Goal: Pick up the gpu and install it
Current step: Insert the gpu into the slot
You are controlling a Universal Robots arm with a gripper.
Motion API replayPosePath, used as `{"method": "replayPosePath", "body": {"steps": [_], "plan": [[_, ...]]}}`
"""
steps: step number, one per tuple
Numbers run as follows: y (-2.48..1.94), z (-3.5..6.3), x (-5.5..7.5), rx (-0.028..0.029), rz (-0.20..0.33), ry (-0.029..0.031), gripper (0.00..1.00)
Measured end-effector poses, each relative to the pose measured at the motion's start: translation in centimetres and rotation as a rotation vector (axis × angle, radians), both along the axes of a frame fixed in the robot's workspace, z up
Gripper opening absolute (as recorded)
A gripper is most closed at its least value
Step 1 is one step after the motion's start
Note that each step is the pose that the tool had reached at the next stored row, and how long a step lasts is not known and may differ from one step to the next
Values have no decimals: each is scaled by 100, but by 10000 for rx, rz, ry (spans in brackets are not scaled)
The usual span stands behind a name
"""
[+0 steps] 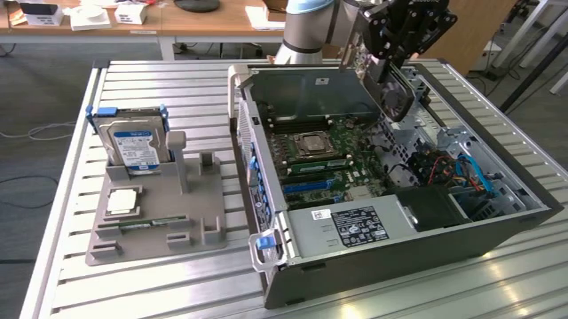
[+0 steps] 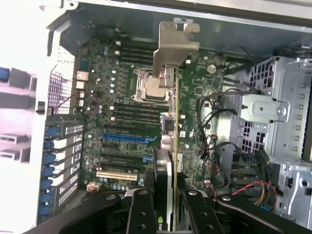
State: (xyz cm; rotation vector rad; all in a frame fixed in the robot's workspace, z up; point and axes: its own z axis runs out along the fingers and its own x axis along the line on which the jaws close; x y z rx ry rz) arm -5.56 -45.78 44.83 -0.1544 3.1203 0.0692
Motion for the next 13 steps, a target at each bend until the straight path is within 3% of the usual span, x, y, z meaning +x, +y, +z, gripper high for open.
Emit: {"method": "replayPosePath", "body": {"steps": [13], "plan": [[0, -12, 0, -22, 2365, 0, 27]]}}
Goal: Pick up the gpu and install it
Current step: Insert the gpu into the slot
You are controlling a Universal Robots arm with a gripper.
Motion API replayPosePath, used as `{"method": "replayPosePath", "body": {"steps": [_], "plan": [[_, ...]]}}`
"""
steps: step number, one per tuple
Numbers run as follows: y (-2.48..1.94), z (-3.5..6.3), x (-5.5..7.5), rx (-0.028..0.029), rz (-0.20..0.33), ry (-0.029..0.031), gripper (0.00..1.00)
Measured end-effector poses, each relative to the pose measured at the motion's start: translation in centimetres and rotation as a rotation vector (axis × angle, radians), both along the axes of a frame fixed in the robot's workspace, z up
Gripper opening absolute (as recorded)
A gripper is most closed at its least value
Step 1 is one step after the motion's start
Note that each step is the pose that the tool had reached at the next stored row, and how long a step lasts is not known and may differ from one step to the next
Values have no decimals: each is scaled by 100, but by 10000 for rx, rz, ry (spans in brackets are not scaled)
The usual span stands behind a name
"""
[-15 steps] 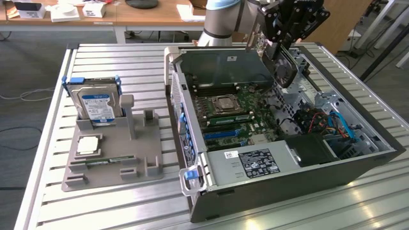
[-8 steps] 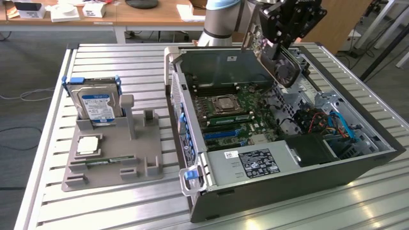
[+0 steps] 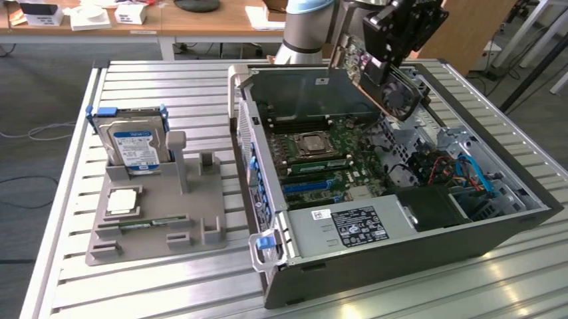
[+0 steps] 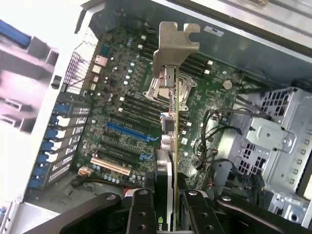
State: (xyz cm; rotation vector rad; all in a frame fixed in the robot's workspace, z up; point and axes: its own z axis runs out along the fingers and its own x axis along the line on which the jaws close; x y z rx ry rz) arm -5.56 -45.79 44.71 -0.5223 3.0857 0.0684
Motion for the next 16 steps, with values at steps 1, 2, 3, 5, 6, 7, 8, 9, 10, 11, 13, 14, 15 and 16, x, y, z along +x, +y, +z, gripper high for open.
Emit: {"method": "replayPosePath", "body": {"steps": [1, 2, 3, 5, 6, 7, 8, 9, 10, 11, 13, 14, 15, 16], "plan": [[0, -1, 0, -3, 181, 0, 27], [0, -2, 0, -5, 360, 0, 27], [0, -3, 0, -7, 540, 0, 27], [0, -6, 0, -10, 916, 1, 27], [0, -7, 0, -11, 1096, 0, 27], [0, -8, 0, -12, 1275, 1, 27], [0, -10, 0, -14, 1456, 0, 27], [0, -11, 0, -15, 1634, 0, 27], [0, -13, 0, -16, 1816, 0, 27], [0, -14, 0, -17, 2006, 0, 27], [0, -16, 0, -20, 2366, 0, 27], [0, -18, 0, -20, 2545, 0, 27], [0, -19, 0, -22, 2725, 0, 27], [0, -21, 0, -23, 2904, 0, 27]]}}
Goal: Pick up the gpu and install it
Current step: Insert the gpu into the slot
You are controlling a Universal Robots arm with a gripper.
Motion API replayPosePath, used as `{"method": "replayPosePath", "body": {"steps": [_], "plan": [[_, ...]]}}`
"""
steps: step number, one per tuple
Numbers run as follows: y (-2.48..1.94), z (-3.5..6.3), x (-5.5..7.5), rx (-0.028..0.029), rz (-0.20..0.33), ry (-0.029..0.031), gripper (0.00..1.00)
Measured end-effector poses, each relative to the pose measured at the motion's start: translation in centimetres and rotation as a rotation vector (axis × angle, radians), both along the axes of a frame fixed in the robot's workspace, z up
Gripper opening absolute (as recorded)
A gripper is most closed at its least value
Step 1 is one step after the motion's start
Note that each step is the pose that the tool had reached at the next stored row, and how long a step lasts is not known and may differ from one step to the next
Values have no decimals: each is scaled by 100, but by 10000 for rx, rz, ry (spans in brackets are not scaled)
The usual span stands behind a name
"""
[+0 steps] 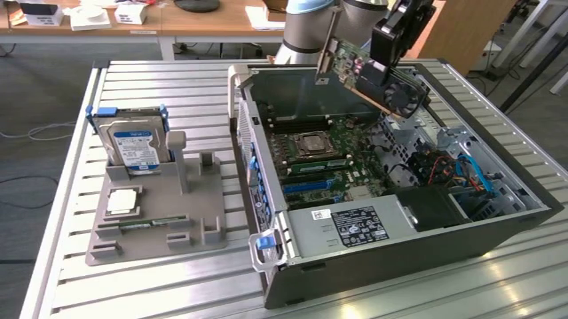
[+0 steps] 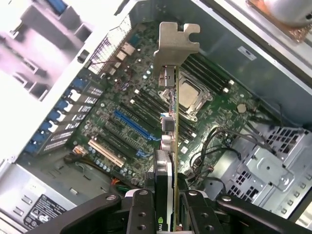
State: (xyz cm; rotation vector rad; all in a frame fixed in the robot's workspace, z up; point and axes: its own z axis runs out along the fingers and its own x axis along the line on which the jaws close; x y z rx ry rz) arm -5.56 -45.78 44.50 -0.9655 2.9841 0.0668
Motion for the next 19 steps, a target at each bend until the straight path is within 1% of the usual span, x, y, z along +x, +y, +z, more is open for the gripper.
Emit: {"method": "replayPosePath", "body": {"steps": [19], "plan": [[0, -25, 0, -20, 3472, 0, 27]]}}
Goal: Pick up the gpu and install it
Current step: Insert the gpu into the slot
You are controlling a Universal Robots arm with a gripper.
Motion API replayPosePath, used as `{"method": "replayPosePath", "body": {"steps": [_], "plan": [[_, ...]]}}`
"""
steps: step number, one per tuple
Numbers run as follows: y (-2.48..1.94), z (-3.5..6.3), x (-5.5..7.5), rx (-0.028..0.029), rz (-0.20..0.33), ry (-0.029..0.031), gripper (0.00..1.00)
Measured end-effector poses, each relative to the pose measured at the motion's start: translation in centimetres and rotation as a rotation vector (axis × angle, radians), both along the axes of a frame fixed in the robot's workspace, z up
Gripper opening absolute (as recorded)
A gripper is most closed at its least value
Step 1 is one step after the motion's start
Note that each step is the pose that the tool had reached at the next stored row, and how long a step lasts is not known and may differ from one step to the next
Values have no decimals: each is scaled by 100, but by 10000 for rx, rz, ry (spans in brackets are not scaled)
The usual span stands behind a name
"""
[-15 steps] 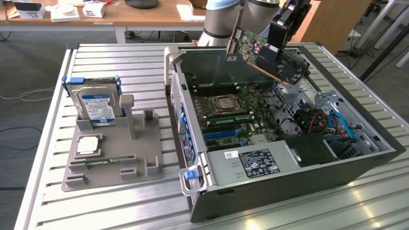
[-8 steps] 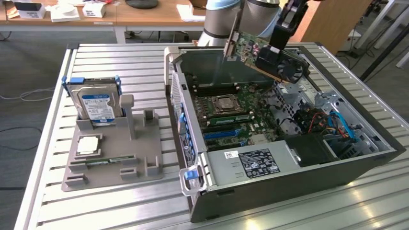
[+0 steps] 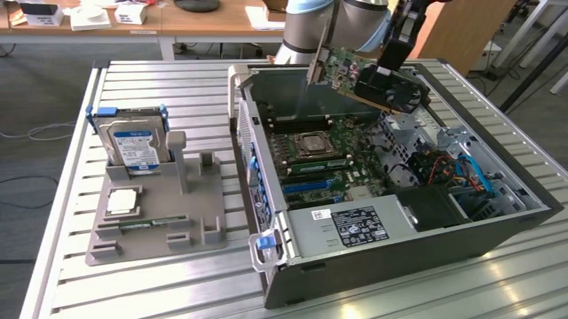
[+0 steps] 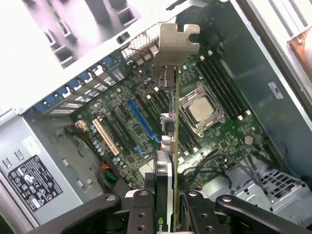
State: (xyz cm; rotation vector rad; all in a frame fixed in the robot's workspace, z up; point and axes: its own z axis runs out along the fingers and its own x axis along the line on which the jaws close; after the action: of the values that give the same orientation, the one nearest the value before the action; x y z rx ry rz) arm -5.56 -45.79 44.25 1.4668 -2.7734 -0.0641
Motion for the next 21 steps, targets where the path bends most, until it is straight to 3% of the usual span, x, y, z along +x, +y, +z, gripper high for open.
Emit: {"method": "replayPosePath", "body": {"steps": [21], "plan": [[0, -25, 0, -15, 3816, 0, 27]]}}
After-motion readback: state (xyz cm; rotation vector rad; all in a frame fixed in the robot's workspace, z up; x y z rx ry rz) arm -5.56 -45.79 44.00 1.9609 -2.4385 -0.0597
